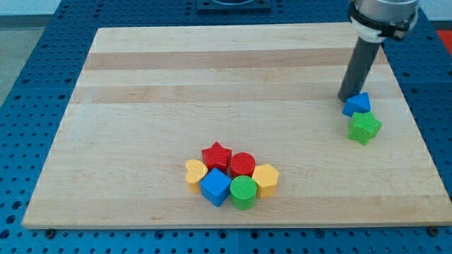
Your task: Push the triangle to the bottom right along with green star
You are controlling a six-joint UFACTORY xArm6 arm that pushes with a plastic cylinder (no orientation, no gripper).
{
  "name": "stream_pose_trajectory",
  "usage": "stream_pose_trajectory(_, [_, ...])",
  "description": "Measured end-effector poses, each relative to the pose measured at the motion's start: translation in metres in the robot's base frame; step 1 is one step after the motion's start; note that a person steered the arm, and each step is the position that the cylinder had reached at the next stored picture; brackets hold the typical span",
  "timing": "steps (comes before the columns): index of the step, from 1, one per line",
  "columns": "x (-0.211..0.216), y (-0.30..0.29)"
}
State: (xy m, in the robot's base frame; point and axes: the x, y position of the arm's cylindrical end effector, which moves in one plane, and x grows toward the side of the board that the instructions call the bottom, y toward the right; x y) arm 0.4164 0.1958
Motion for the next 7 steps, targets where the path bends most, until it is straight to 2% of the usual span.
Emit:
stream_pose_trajectory(4, [0.109,0.0])
stream_pose_trajectory(5, [0.092,-0.002])
stream_pose_trajectory(7, [-0.003,-0.012])
